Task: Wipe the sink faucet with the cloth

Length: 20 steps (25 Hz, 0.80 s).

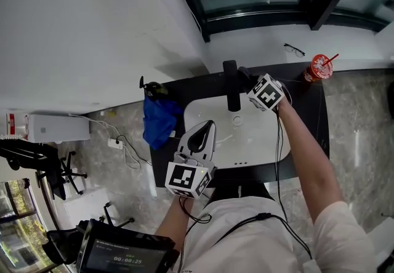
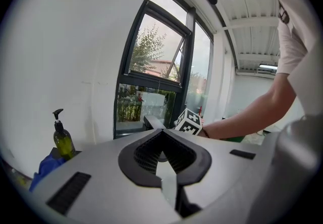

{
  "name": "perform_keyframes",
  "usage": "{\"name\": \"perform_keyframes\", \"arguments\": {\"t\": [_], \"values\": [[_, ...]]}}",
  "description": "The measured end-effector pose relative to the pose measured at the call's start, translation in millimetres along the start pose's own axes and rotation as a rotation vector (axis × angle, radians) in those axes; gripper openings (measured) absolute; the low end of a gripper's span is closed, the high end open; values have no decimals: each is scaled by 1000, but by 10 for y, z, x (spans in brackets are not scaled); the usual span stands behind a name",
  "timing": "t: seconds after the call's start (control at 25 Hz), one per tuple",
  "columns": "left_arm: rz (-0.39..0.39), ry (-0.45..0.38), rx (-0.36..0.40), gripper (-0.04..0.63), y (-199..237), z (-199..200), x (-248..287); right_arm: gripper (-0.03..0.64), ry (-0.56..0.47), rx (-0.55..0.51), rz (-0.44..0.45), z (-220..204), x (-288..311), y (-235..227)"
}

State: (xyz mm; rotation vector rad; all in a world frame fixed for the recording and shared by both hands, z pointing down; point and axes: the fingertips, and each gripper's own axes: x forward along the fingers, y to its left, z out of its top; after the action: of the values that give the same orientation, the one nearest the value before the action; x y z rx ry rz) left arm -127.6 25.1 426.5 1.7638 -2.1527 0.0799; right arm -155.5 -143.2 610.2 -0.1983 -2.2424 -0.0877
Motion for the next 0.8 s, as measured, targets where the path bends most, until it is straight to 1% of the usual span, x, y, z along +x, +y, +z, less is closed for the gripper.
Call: {"name": "perform_keyframes", "arguments": {"t": [0.12, 0.32, 0.4, 0.44, 0.52, 0.6, 0.72, 0.8], "values": [[-8, -1, 3, -8, -13, 8, 22, 98, -125, 1, 15, 198, -273, -32], [-21, -7, 7, -8, -39, 64, 74, 98, -361, -1, 4, 740, -875, -92], [-27, -10, 9, -8, -65, 81, 91, 98, -435, 13, -16, 895, -1082, -137], [-29, -11, 10, -8, -73, 88, 93, 98, -454, 17, -40, 930, -1150, -185], [-29, -11, 12, -8, -77, 95, 86, 98, -443, 23, -113, 906, -1189, -337], [-27, -11, 11, -8, -79, 92, 75, 98, -384, 29, -182, 777, -1118, -497], [-23, -10, 8, -8, -71, 70, 51, 98, -274, 27, -231, 542, -911, -613], [-19, -8, 6, -8, -53, 53, 32, 98, -200, -3, -251, 423, -759, -632]]}}
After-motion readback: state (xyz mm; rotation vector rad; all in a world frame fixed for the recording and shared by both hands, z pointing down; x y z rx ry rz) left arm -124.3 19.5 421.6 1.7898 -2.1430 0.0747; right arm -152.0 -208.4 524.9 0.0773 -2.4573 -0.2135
